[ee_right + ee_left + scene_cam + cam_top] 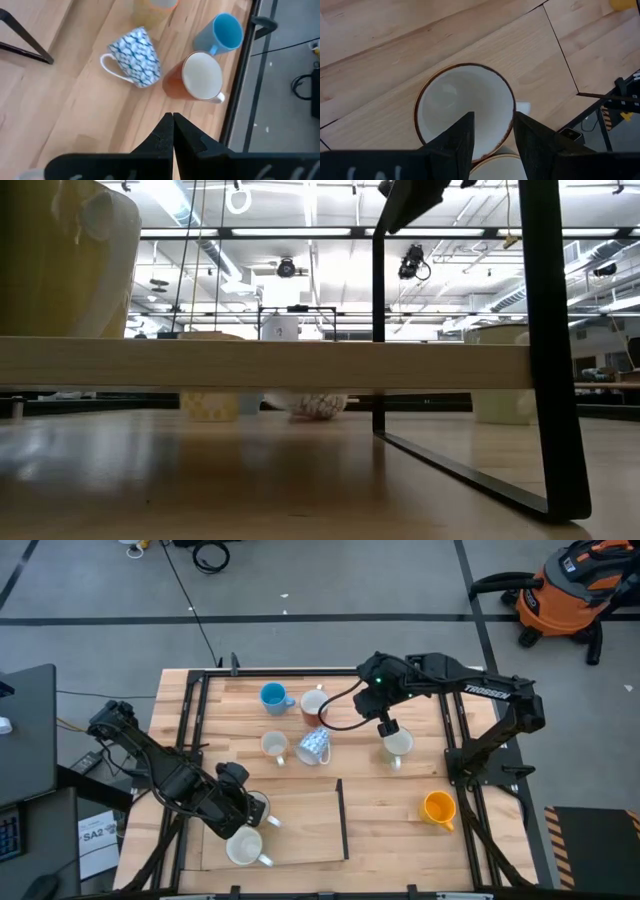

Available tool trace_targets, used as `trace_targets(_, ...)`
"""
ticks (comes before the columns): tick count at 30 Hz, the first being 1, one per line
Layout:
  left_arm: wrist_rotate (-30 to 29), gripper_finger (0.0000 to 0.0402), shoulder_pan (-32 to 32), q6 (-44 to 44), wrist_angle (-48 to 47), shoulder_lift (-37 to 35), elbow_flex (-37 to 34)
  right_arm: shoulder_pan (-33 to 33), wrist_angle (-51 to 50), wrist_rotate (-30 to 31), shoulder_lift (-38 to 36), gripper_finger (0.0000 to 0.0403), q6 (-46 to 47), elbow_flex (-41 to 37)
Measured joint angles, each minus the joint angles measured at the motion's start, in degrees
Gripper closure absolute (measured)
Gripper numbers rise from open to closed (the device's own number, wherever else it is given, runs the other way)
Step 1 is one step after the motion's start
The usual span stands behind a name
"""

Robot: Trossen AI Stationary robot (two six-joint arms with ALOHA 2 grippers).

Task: Place coffee mugs
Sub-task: Put the blue patterned mug on the shelf

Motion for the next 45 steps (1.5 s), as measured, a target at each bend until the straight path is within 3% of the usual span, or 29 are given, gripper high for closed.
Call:
trace_targets(10,-1.5,0.026,0.1,6.6,0.1,0.0,0.0,-0.1,0.2,-0.1,0.0,0.0396,1.8,-3.3)
trace_targets(18,-13.9,0.026,0.6,17.9,0.2,0.1,0.0,-0.1,3.4,-0.1,0.0,0.0396,1.8,-3.6)
trace_targets(21,-15.1,0.026,2.9,21.9,1.4,0.1,0.0,-0.1,5.3,-0.1,0.0,0.0394,1.8,-3.6)
trace_targets(26,-14.9,0.026,9.2,36.6,8.1,0.2,0.0,-0.1,8.7,-0.1,0.0,0.0368,2.3,-3.6)
trace_targets(34,-10.1,0.026,20.0,63.1,19.1,1.0,0.0,0.0,9.8,-0.1,0.0,0.0292,9.2,-3.6)
trace_targets(39,-7.3,0.026,23.9,74.3,22.3,3.0,0.1,0.4,9.6,0.0,0.0,0.0257,10.9,-3.6)
trace_targets(45,-7.7,0.026,24.6,86.9,25.8,8.4,0.1,1.6,8.3,0.1,-0.2,0.025,20.4,-3.6)
